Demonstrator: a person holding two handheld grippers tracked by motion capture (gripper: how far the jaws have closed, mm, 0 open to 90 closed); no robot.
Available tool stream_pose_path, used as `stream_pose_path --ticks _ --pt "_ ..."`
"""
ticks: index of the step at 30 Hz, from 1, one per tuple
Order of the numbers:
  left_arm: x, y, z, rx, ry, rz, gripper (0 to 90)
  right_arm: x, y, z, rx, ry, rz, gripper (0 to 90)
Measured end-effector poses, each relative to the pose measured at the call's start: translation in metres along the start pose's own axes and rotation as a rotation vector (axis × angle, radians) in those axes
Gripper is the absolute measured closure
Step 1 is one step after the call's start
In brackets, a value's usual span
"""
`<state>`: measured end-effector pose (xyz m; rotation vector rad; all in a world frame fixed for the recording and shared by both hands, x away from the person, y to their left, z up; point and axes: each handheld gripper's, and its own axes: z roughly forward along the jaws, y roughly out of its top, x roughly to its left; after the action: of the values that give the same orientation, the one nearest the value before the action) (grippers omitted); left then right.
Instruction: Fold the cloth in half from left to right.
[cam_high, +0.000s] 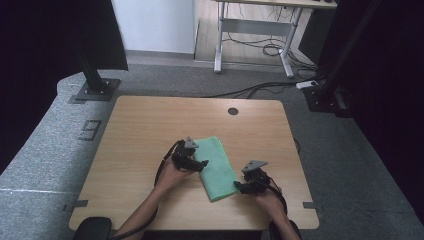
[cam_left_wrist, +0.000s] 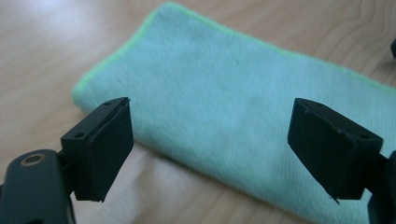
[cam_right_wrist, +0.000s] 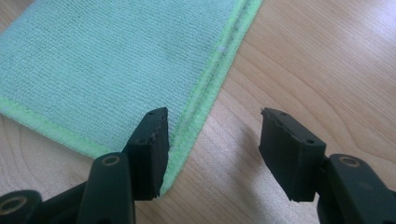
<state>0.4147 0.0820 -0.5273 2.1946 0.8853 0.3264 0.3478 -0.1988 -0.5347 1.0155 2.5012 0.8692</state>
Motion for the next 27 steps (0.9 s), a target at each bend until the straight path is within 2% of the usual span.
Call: stream_pose_path --ticks 7,11,14,19,27 --pt "-0.002 -0.013 0.01 0.056 0.034 0.022 13.8 -0.001 -0.002 0.001 -0.012 0.017 0.017 43.0" --pt "0.001 -0.015 0.015 0.043 0.027 -0.007 11.2 0.0 -0.003 0.0 -0.015 0.02 0.018 43.6" --pt "0.003 -0.014 0.015 0.038 0.04 0.005 10.6 0.001 -0.004 0.001 -0.021 0.032 0.017 43.6" --pt "0.008 -0.014 0.013 0.049 0.065 0.024 10.6 0.009 -0.002 0.003 -0.029 0.055 0.002 41.6" --pt "0.023 -0.018 0.005 0.065 0.096 -0.004 10.6 0.025 0.011 0.013 -0.04 0.073 -0.036 38.9"
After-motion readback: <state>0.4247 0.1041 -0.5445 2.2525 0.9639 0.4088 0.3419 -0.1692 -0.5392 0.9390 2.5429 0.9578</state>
